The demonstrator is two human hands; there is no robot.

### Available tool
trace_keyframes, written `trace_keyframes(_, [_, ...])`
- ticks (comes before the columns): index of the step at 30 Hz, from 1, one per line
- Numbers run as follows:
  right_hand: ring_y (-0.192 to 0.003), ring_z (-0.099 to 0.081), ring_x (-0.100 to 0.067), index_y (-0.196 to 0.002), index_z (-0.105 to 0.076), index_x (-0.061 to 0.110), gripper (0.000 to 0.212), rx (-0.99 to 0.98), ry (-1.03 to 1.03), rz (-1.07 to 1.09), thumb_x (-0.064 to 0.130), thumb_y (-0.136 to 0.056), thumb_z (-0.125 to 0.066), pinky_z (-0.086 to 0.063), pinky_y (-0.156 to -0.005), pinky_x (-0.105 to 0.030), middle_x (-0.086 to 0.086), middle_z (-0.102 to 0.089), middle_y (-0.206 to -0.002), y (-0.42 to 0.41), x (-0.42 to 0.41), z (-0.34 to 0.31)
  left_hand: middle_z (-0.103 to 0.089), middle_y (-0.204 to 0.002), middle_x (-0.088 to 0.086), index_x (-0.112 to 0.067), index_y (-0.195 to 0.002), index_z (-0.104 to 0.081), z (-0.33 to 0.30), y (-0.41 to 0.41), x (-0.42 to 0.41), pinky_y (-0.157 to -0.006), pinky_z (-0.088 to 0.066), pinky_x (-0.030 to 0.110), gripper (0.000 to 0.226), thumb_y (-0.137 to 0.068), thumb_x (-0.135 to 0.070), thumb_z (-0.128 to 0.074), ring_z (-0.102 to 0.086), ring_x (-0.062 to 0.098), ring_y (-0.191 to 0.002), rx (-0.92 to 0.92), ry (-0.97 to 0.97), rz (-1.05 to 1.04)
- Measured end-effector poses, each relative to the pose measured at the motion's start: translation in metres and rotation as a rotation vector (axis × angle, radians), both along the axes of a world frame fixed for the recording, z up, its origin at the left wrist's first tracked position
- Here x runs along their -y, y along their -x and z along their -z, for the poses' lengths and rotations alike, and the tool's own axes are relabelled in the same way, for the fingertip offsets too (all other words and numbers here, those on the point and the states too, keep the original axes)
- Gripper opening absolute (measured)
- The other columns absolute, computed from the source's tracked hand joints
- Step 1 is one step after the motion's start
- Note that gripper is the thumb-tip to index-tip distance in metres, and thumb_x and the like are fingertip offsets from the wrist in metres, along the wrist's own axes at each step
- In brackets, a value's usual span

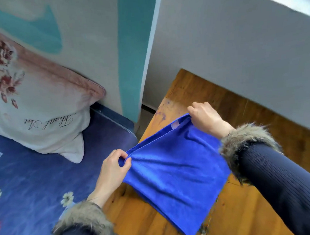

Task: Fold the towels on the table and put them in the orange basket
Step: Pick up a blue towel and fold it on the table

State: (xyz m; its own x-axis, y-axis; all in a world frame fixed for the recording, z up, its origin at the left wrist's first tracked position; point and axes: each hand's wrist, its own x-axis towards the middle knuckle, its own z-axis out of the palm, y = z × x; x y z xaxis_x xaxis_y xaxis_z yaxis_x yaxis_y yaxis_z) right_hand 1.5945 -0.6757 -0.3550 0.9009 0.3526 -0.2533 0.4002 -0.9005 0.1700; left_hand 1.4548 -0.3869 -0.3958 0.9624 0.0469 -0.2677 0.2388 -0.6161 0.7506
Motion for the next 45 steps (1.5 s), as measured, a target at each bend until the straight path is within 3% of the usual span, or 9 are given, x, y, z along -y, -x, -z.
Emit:
trace_keyframes(6, [-0.05, -0.054, -0.035, -0.062, -0.053, 0.002, 0.021, 0.207, -0.142, 0.119, -0.012, -0.055, -0.066, -0.043, -0.049, -0.038, -0.018, -0.055, -0.062, 0.078, 0.069, -0.076, -0.058, -0.077, -0.01, -0.026, -0.072, -0.052, -0.053, -0.009, 0.035, -0.068, -0.037, 0.012, 0.021, -0.083, -0.012, -0.062, -0.054, 0.002, -0.077, 0.133, -0.033, 0.112])
trace_keyframes(14, [-0.088, -0.052, -0.034, -0.089, -0.052, 0.001, 0.008, 0.375, -0.305, 0.451, -0.001, -0.084, -0.045, -0.036, -0.085, -0.039, -0.016, -0.053, -0.095, 0.162, 0.157, -0.156, -0.06, -0.082, -0.004, -0.016, -0.082, -0.06, -0.161, -0.035, 0.115, -0.073, -0.038, 0.023, 0.008, -0.086, -0.009, -0.062, -0.055, 0.014, -0.078, 0.429, -0.097, 0.291])
trace_keyframes(18, [-0.083, -0.054, -0.035, -0.082, -0.053, 0.001, 0.006, 0.505, -0.354, 0.497, -0.003, -0.082, -0.049, -0.035, -0.08, -0.04, -0.019, -0.057, -0.087, 0.2, 0.187, -0.19, -0.059, -0.086, 0.001, -0.006, -0.086, -0.064, -0.208, -0.036, 0.146, -0.076, -0.039, 0.024, 0.01, -0.084, 0.003, -0.06, -0.054, 0.016, -0.08, 0.614, -0.148, 0.392])
trace_keyframes(25, [-0.095, -0.054, -0.025, -0.083, -0.039, 0.019, 0.012, 0.457, -0.204, 0.637, 0.01, -0.091, -0.041, -0.033, -0.089, -0.031, -0.005, -0.063, -0.097, 0.234, 0.223, -0.223, -0.062, -0.093, 0.011, -0.002, -0.094, -0.07, -0.268, -0.039, 0.184, -0.083, -0.032, 0.013, 0.014, -0.087, 0.001, -0.058, -0.055, 0.023, -0.093, 0.781, -0.217, 0.53])
trace_keyframes(30, [-0.096, -0.057, -0.028, -0.081, -0.041, 0.019, 0.012, 0.545, -0.293, 0.747, 0.01, -0.088, -0.046, -0.031, -0.084, -0.032, -0.008, -0.065, -0.094, 0.25, 0.228, -0.242, -0.062, -0.091, 0.009, -0.003, -0.093, -0.07, -0.315, -0.058, 0.199, -0.084, -0.042, 0.026, 0.01, -0.086, -0.007, -0.063, -0.058, 0.024, -0.089, 0.888, -0.218, 0.591])
trace_keyframes(34, [-0.089, -0.058, -0.032, -0.082, -0.057, 0.009, 0.007, 0.606, -0.431, 0.778, 0.007, -0.086, -0.052, -0.033, -0.082, -0.033, -0.012, -0.066, -0.089, 0.264, 0.222, -0.237, -0.058, -0.082, -0.001, -0.008, -0.085, -0.07, -0.325, -0.07, 0.195, -0.074, -0.04, 0.025, 0.011, -0.086, -0.018, -0.066, -0.056, 0.018, -0.076, 0.879, -0.197, 0.603])
trace_keyframes(36, [-0.093, -0.056, -0.027, -0.081, -0.05, 0.016, 0.01, 0.576, -0.41, 0.806, 0.01, -0.089, -0.049, -0.03, -0.083, -0.03, -0.007, -0.065, -0.094, 0.264, 0.219, -0.236, -0.058, -0.08, -0.003, -0.009, -0.083, -0.07, -0.321, -0.075, 0.192, -0.071, -0.038, 0.024, 0.012, -0.086, -0.02, -0.066, -0.056, 0.017, -0.074, 0.834, -0.209, 0.6])
trace_keyframes(39, [-0.095, -0.054, -0.025, -0.08, -0.044, 0.019, 0.014, 0.583, -0.432, 0.819, 0.011, -0.09, -0.05, -0.029, -0.083, -0.029, -0.006, -0.064, -0.096, 0.26, 0.218, -0.239, -0.059, -0.08, -0.003, -0.009, -0.083, -0.072, -0.315, -0.08, 0.19, -0.07, -0.037, 0.022, 0.008, -0.085, -0.013, -0.066, -0.059, 0.018, -0.076, 0.812, -0.167, 0.58])
trace_keyframes(45, [-0.096, -0.055, -0.026, -0.089, -0.065, 0.004, 0.01, 0.612, -0.567, 0.844, 0.003, -0.086, -0.056, -0.036, -0.082, -0.027, -0.009, -0.065, -0.096, 0.262, 0.224, -0.249, -0.061, -0.077, -0.002, -0.005, -0.082, -0.074, -0.314, -0.085, 0.188, -0.065, -0.037, 0.006, 0.007, -0.079, 0.0, -0.07, -0.056, 0.008, -0.067, 0.819, -0.054, 0.562])
